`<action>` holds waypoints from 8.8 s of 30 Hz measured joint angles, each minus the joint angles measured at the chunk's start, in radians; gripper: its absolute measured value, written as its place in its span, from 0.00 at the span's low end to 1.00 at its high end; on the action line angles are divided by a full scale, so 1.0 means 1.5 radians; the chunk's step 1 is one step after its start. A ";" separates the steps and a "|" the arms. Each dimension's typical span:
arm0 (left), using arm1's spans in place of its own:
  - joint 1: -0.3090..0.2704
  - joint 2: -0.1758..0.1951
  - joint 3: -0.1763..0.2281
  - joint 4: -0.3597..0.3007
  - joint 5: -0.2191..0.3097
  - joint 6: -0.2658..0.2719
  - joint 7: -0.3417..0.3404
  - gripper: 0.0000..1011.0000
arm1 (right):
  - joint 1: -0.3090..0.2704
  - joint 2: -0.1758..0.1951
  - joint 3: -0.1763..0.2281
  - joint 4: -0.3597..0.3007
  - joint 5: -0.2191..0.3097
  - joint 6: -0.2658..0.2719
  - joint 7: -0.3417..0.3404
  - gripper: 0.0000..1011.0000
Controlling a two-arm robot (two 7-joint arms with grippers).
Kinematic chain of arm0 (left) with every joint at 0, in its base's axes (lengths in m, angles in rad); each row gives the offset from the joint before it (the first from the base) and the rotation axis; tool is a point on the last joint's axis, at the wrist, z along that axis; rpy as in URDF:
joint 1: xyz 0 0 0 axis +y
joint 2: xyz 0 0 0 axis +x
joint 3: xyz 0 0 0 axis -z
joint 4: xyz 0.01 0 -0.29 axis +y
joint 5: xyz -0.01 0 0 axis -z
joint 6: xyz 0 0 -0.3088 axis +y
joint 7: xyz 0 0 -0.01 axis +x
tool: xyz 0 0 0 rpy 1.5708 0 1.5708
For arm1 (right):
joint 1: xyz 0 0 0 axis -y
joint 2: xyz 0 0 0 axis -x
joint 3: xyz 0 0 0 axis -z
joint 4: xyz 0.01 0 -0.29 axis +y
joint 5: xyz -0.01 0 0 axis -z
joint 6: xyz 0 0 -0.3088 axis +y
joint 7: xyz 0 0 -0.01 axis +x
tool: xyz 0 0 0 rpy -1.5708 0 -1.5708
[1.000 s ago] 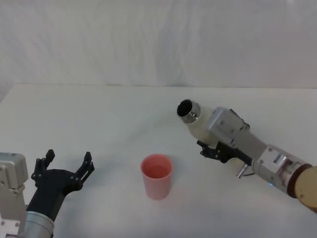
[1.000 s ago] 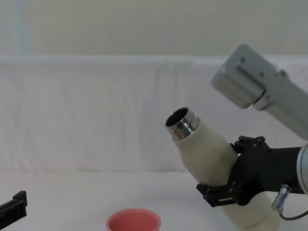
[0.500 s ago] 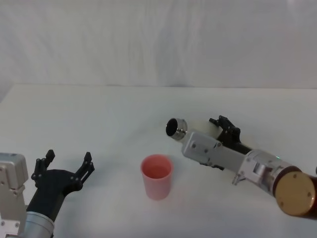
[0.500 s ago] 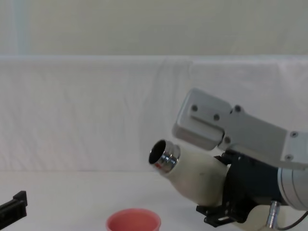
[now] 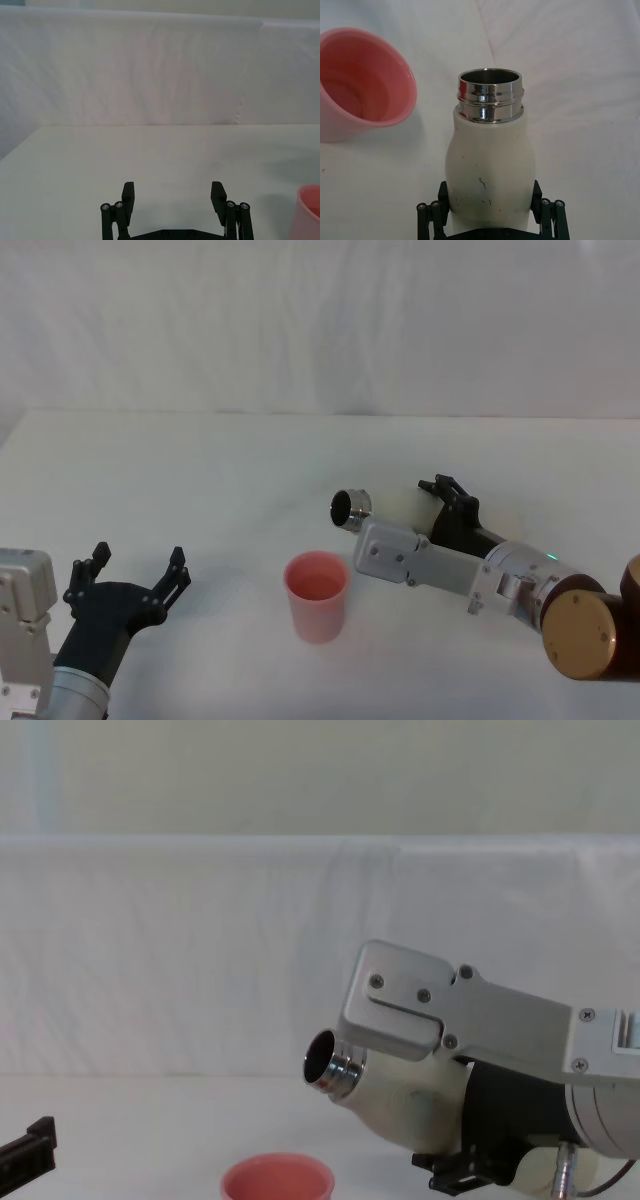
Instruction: Grasp the thermos with one hand and pour water into the cup lid.
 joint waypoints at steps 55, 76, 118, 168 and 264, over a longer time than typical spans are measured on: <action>0.000 0.000 0.000 0.000 0.000 0.000 0.000 0.99 | -0.040 -0.006 0.015 -0.017 -0.196 -0.084 0.022 0.95; 0.000 0.000 0.000 0.000 0.000 0.000 0.000 0.99 | -0.046 -0.021 0.018 -0.020 -0.272 -0.093 0.047 0.95; 0.000 0.000 0.000 0.000 0.000 0.000 0.000 0.99 | -0.046 -0.025 0.015 -0.033 -0.333 -0.099 0.078 0.95; 0.000 0.000 0.000 0.000 0.000 0.000 0.000 0.99 | -0.028 -0.025 -0.003 -0.025 -0.375 -0.096 0.094 0.95; 0.000 0.000 0.000 0.000 0.000 0.000 0.000 0.99 | -0.035 -0.025 0.007 -0.036 -0.370 -0.097 0.080 0.95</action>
